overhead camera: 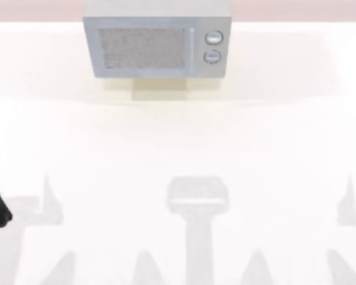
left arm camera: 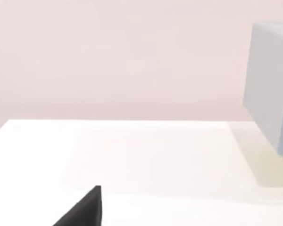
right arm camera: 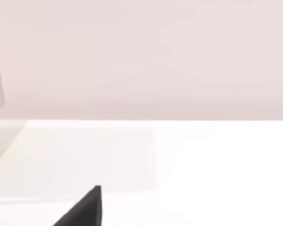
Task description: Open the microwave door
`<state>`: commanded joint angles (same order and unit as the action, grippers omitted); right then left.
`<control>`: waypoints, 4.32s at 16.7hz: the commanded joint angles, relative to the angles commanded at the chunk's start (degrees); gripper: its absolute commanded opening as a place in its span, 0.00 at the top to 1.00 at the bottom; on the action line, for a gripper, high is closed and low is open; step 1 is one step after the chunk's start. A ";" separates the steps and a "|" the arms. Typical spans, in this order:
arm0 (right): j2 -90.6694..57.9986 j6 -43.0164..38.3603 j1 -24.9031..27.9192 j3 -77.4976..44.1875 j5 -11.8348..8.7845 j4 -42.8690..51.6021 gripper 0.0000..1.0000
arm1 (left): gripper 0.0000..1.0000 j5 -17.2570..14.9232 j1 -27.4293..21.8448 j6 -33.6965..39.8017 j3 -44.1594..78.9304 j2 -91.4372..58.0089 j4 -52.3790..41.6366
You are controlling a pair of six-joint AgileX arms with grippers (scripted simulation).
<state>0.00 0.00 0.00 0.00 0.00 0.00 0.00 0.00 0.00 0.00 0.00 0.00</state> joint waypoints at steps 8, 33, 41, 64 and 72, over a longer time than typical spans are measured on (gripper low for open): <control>0.00 0.00 0.00 0.00 0.00 0.00 0.00 | 0.00 5.68 -6.43 2.61 10.76 -12.61 -1.05; 0.00 0.00 0.00 0.00 0.00 0.00 0.00 | 0.00 40.18 -44.96 22.86 80.59 -110.43 -3.66; 0.00 0.00 0.00 0.00 0.00 0.00 0.00 | 0.00 35.95 -40.14 19.51 89.46 -121.21 0.00; 0.00 0.00 0.00 0.00 0.00 0.00 0.00 | 1.00 34.67 -38.69 18.57 91.81 -123.73 0.99; 0.00 0.00 0.00 0.00 0.00 0.00 0.00 | 1.00 34.39 -41.94 18.90 90.93 -123.26 -1.40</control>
<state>0.00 0.00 0.00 0.00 0.00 0.00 34.39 -41.94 18.90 90.93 -123.26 -1.40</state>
